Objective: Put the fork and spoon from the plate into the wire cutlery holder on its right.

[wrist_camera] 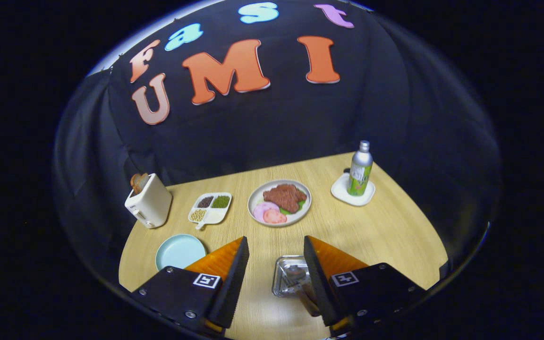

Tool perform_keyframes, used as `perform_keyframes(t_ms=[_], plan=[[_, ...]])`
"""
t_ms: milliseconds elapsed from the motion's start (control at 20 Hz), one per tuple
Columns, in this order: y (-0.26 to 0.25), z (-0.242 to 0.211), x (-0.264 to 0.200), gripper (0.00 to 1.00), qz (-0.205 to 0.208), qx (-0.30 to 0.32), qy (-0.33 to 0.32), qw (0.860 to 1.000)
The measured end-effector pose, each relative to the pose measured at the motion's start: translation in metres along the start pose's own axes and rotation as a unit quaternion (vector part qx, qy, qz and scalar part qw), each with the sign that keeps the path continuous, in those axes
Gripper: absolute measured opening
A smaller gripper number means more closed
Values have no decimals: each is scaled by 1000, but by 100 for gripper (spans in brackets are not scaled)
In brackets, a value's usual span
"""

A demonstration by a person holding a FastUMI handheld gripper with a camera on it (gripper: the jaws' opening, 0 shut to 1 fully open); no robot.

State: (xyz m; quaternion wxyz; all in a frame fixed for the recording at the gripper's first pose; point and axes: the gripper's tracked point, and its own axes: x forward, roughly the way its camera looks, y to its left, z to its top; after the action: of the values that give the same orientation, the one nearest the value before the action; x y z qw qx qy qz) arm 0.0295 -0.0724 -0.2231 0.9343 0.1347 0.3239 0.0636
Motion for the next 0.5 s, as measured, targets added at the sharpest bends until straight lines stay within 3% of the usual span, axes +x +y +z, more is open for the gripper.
perform_keyframes(t_ms=[100,500], plan=[[7,28,-10,76,10,-10,-47,999],[39,101,-49,79,24,-63,-184,981]])
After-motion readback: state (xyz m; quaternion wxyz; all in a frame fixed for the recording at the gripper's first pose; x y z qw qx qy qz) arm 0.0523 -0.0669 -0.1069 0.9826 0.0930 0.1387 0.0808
